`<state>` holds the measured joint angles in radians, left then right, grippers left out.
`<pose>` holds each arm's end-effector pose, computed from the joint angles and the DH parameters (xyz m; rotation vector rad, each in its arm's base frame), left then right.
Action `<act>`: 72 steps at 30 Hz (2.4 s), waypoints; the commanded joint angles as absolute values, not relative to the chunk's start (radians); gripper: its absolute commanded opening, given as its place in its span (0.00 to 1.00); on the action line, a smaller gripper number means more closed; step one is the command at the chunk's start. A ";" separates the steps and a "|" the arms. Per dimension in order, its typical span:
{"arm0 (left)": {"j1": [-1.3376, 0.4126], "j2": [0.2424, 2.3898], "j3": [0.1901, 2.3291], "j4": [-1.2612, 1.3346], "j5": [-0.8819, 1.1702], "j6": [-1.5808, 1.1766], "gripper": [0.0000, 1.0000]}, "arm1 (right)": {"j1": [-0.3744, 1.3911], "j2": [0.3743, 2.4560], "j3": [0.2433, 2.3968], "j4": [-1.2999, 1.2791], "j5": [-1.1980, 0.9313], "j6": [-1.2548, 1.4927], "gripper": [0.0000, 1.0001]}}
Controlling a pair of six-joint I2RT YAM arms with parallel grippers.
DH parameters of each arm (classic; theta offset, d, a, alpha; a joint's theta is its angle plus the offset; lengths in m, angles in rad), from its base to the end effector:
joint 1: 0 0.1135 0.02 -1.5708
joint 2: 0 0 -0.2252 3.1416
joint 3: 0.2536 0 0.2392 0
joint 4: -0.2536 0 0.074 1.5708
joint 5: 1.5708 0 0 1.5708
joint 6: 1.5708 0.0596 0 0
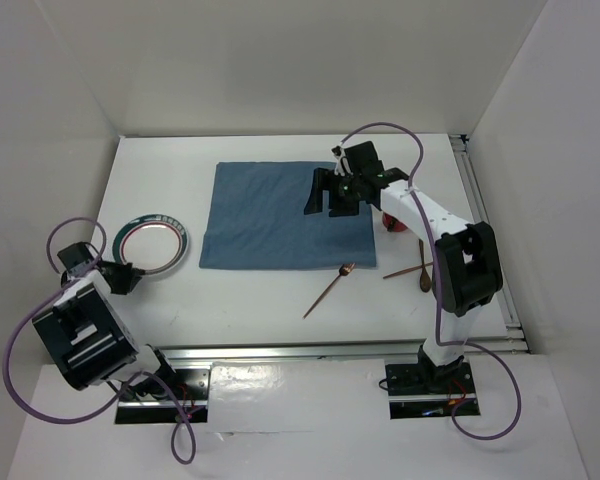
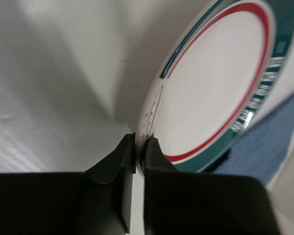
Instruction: Set the dinner table for one person
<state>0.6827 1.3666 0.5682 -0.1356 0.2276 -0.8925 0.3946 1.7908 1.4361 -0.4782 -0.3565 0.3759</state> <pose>0.2082 0.1520 0.1039 -1.7101 1.8359 -0.3715 0.3562 0.1709 0.2131 -0.1957 2.4761 0.7737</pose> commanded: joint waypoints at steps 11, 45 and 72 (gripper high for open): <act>0.653 1.250 0.644 -0.187 0.386 -0.821 0.00 | 0.420 1.790 1.477 -0.488 -0.325 0.373 0.89; -0.155 1.986 1.492 -0.192 0.537 -0.756 0.00 | 0.048 1.405 1.263 -0.675 -0.081 0.382 0.89; -0.215 1.962 1.582 -0.477 0.259 -0.653 1.00 | -0.044 1.609 1.273 -0.577 -0.040 0.434 0.86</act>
